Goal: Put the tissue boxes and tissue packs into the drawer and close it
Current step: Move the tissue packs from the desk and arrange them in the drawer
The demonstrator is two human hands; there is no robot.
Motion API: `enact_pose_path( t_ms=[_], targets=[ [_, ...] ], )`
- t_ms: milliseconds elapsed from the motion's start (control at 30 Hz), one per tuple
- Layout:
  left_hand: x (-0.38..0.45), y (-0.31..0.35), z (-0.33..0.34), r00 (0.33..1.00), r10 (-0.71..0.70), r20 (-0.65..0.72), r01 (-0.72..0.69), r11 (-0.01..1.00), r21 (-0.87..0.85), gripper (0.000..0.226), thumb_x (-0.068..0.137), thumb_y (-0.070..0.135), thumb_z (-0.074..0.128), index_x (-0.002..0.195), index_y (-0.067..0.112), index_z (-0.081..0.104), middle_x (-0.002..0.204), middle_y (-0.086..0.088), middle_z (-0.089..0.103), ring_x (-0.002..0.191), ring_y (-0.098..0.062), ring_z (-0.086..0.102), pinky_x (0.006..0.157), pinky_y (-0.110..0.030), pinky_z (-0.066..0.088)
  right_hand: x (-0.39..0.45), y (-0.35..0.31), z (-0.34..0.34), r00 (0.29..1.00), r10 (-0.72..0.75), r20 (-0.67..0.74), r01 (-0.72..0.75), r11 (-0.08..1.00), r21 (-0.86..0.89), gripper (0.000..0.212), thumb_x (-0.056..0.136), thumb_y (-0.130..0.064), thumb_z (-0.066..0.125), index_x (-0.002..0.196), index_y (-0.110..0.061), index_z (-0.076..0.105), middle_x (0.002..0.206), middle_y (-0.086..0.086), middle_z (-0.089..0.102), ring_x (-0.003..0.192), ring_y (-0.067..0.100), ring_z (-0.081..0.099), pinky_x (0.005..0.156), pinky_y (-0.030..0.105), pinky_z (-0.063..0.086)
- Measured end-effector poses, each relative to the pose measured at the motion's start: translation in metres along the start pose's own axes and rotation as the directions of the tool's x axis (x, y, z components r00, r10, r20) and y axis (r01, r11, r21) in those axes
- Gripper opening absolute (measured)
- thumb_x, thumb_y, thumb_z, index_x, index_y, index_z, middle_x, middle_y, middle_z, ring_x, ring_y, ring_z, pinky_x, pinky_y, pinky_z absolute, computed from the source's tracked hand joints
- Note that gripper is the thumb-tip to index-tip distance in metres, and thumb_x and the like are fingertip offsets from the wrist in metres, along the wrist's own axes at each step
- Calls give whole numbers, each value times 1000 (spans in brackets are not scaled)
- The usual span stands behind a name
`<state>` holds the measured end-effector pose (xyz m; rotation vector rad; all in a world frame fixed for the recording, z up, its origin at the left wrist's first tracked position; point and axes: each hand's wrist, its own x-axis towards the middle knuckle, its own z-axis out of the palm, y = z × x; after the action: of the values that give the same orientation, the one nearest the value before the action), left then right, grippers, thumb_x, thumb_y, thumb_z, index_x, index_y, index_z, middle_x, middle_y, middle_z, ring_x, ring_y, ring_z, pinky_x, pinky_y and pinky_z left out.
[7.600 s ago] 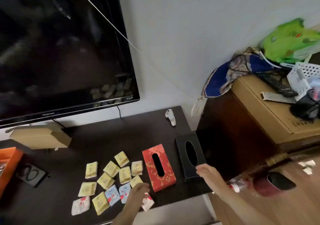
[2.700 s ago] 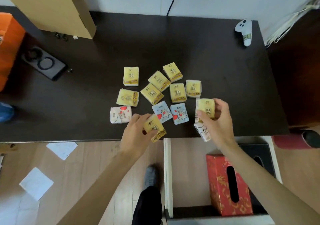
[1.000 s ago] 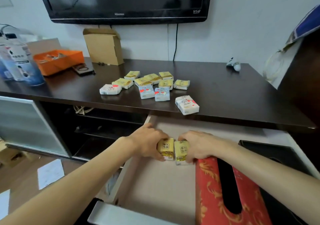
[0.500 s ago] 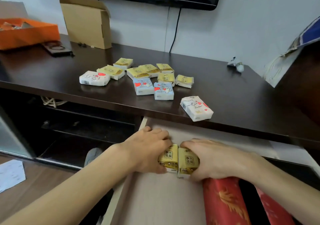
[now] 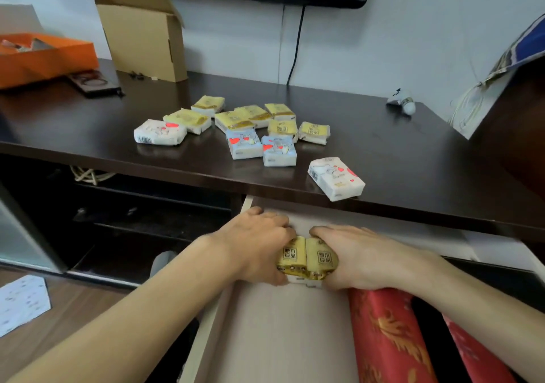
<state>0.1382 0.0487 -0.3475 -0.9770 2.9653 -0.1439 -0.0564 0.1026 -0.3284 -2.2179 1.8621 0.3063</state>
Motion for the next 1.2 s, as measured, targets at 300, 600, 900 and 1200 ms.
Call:
enact_pose_path(
  t_ms=[300, 600, 900, 1200],
  targets=[
    [-31, 10, -42, 979, -85, -185, 72, 995, -75, 59, 84, 74, 35, 119, 34, 60, 106, 13, 62, 99, -12, 59, 80, -33, 47, -74, -14, -37, 942, -27, -335, 42, 998, 38, 58, 75, -73, 44, 129, -50, 42, 119, -28, 58, 105, 5, 61, 85, 37, 50],
    [-20, -29, -62, 787, -413, -459, 290, 904, -315, 41, 95, 42, 49, 132, 27, 58, 134, 13, 55, 125, -6, 46, 89, -29, 48, -32, 18, -76, 846, -41, -531, 135, 981, 140, 37, 91, -40, 63, 128, -41, 59, 128, -25, 55, 116, 6, 48, 87, 35, 47],
    [3, -69, -47, 761, -543, -356, 425, 831, -359, 45, 99, 42, 47, 138, 22, 55, 143, 7, 51, 128, -13, 46, 93, -32, 46, 22, 46, -76, 866, 85, -492, 1, 985, 173, 49, 91, -52, 58, 138, -37, 54, 141, -16, 51, 125, 14, 46, 83, 39, 44],
    [47, -91, -90, 784, -506, -361, 371, 847, -380, 35, 94, 37, 53, 125, 24, 65, 135, 4, 59, 120, -15, 55, 88, -31, 46, 87, 56, -129, 853, 101, -512, 55, 958, 281, 26, 95, -42, 60, 116, -29, 69, 118, -8, 59, 108, 17, 55, 84, 38, 45]
  ],
)
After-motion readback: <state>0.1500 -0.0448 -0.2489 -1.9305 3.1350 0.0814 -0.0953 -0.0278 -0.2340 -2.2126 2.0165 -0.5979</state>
